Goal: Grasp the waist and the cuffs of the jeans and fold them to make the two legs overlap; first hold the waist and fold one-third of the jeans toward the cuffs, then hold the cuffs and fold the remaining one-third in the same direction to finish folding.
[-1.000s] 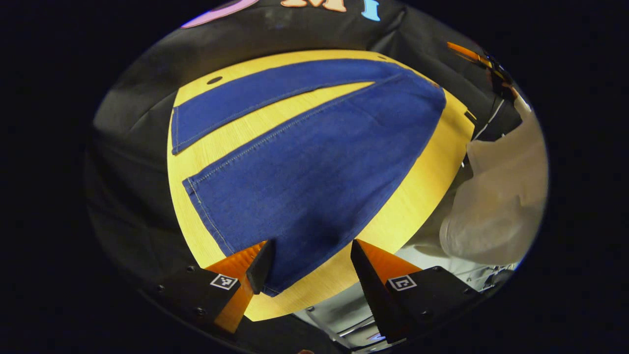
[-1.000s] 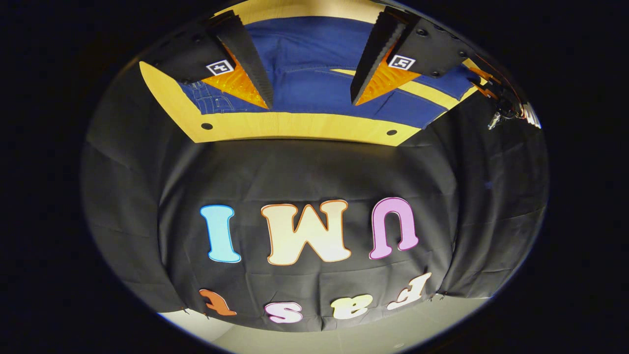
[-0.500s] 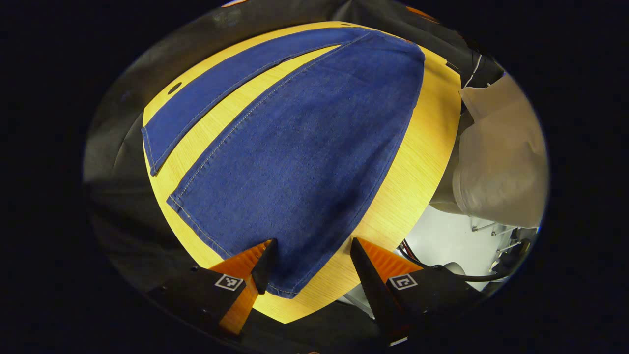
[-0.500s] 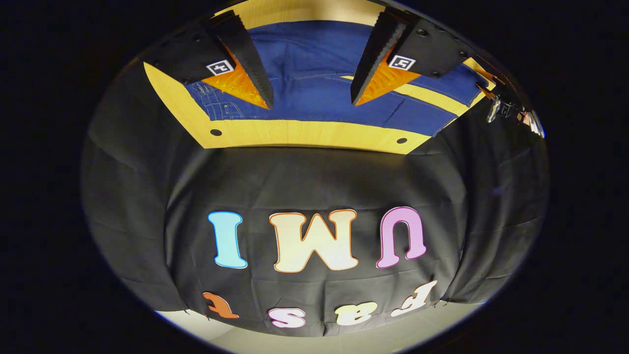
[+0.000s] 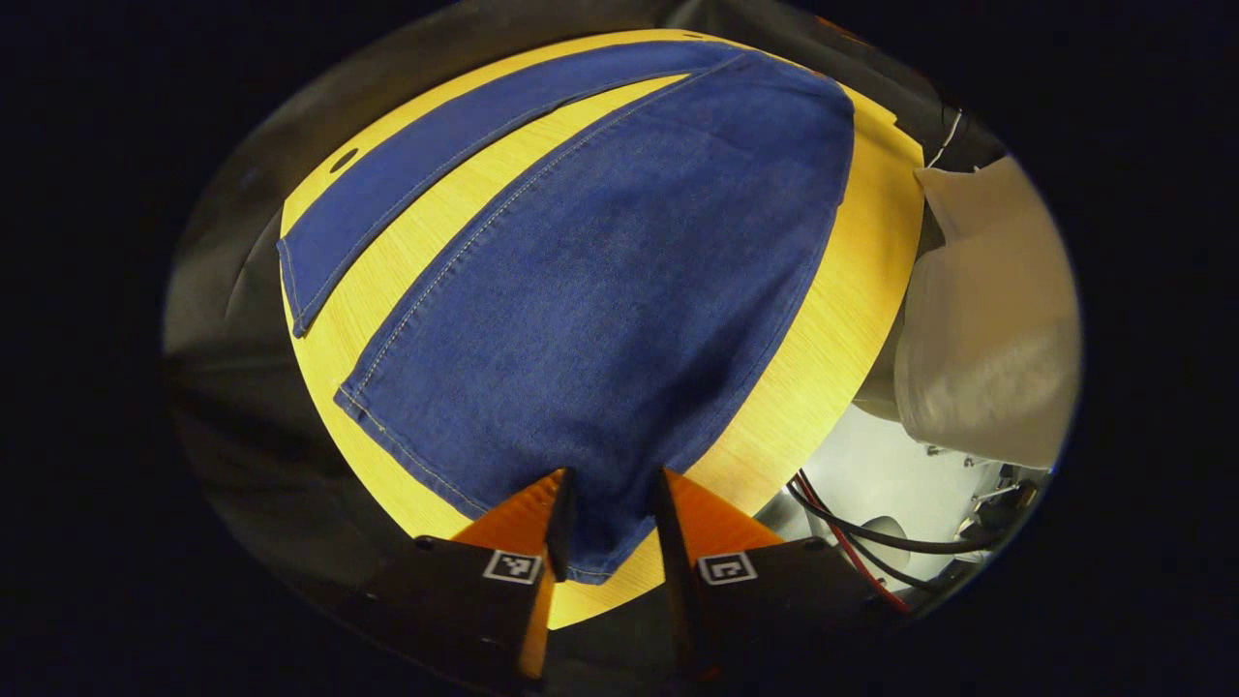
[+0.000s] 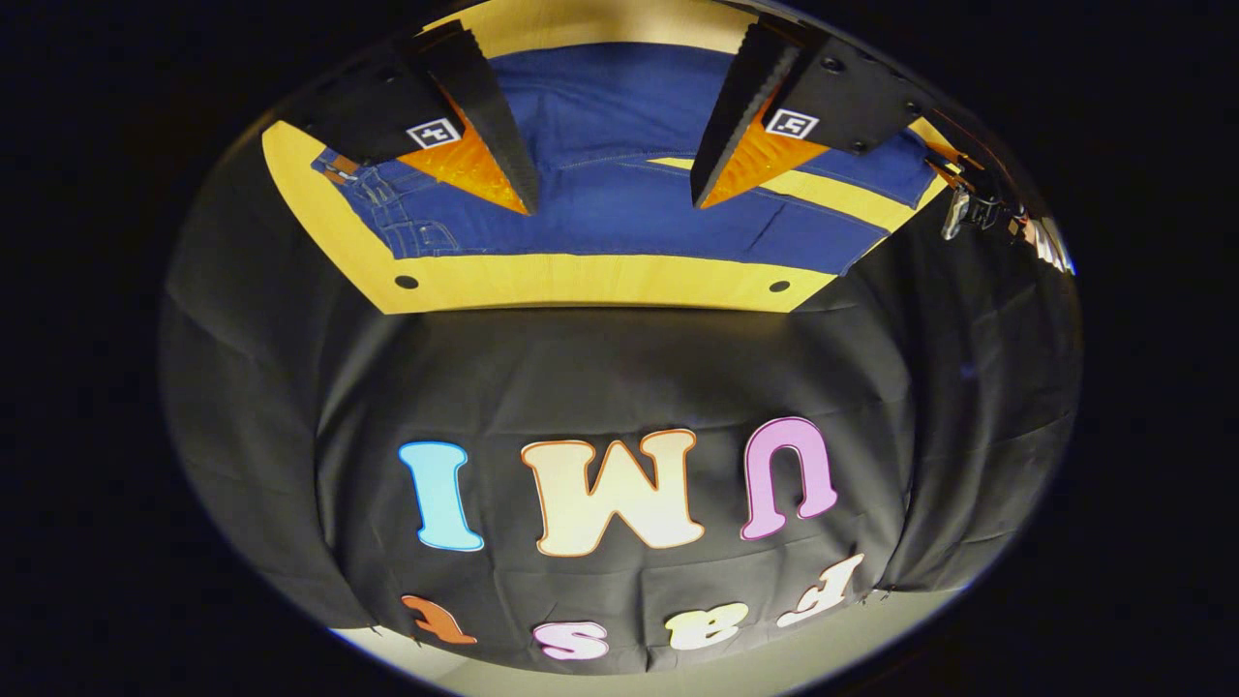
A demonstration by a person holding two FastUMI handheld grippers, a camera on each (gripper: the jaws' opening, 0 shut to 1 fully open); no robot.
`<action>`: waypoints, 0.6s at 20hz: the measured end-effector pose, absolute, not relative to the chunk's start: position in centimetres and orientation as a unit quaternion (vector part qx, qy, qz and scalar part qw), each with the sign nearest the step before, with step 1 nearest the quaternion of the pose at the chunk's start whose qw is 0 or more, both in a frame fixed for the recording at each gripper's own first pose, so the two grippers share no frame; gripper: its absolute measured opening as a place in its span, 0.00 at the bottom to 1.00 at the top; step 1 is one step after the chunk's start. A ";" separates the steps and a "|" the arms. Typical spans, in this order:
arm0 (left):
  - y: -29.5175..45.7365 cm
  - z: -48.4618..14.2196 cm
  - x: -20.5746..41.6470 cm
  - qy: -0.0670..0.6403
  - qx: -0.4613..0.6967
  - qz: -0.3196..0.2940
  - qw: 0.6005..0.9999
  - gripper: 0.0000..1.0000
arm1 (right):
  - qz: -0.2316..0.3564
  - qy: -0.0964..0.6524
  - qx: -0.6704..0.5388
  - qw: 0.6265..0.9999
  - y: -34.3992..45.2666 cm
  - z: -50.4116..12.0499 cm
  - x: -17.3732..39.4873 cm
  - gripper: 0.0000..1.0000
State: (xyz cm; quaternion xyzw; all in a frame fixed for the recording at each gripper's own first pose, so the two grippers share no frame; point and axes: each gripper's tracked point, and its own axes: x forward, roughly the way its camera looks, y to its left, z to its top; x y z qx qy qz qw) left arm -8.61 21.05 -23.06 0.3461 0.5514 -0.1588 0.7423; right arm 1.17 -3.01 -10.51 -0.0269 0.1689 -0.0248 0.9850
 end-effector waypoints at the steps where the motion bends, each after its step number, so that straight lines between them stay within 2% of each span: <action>1: 20.8 -23.1 -8.3 0.552 0.352 -0.159 0.739 0.32 | -0.020 0.174 -0.025 0.984 -3.1 -10.9 1.1 0.98; 3: 20.6 -23.2 -8.2 0.559 0.357 -0.155 0.732 0.18 | -0.006 0.185 -0.025 0.982 -3.2 -11.7 1.1 0.98; 4: 20.7 -23.2 -8.1 0.564 0.353 -0.148 0.732 0.16 | 0.005 0.193 -0.024 0.981 -3.3 -12.3 0.9 0.93; 5: 20.7 -23.2 -8.1 0.568 0.347 -0.142 0.733 0.06 | 0.017 0.205 -0.025 0.978 -3.3 -13.0 0.7 0.98; 7: 20.6 -23.3 -7.9 0.577 0.338 -0.136 0.731 0.01 | 0.043 0.234 -0.029 0.971 -3.5 -14.8 0.3 0.98; 8: 20.6 -23.3 -7.8 0.579 0.335 -0.135 0.731 0.00 | 0.054 0.248 -0.034 0.967 -3.7 -15.7 0.0 0.93; 9: 20.7 -23.4 -8.0 0.584 0.331 -0.132 0.729 0.00 | 0.065 0.264 -0.039 0.962 -4.1 -16.8 -0.3 0.98; 11: 20.9 -23.4 -7.9 0.590 0.330 -0.128 0.725 0.00 | 0.080 0.297 -0.052 0.950 -5.1 -19.2 -1.0 0.98; 12: 20.9 -23.4 -7.8 0.593 0.332 -0.126 0.723 0.00 | 0.085 0.314 -0.061 0.944 -5.7 -20.5 -1.5 0.94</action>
